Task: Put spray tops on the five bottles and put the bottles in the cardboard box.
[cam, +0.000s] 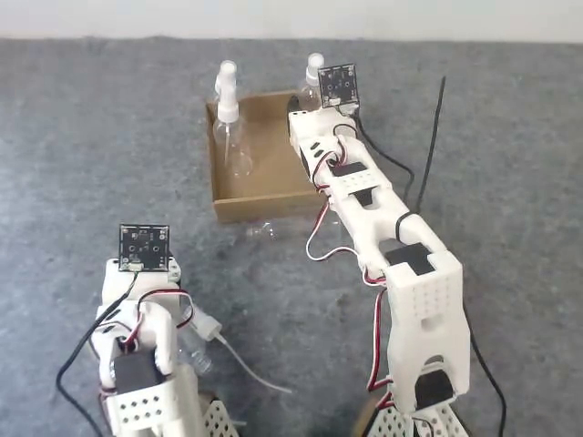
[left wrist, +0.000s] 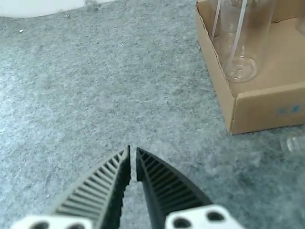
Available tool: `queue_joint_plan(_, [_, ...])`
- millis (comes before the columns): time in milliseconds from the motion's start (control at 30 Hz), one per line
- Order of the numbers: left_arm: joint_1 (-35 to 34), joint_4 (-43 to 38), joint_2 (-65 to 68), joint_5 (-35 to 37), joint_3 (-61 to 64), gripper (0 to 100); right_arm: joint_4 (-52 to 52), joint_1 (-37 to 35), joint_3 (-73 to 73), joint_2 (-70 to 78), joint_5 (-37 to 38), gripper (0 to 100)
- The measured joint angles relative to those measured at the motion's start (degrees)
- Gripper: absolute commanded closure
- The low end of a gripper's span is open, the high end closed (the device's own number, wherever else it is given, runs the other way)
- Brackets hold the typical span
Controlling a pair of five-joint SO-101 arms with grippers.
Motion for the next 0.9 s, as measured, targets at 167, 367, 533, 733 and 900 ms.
queue_joint_plan(167, [0.0,0.0,0.0,0.0,0.0,99,0.0,0.0,3.7,-3.7,0.0,64.3])
queue_joint_plan(367, [0.0,0.0,0.0,0.0,0.0,99,0.0,0.0,6.2,-6.9,0.0,64.3])
queue_joint_plan(533, [0.0,0.0,0.0,0.0,0.0,99,0.0,0.0,7.8,-6.9,0.0,64.3])
queue_joint_plan(733, [0.0,0.0,0.0,0.0,0.0,99,0.0,-0.6,13.1,-12.6,0.0,64.3])
queue_joint_plan(900, [0.0,0.0,0.0,0.0,0.0,99,0.0,-2.1,17.1,-17.1,0.0,64.3])
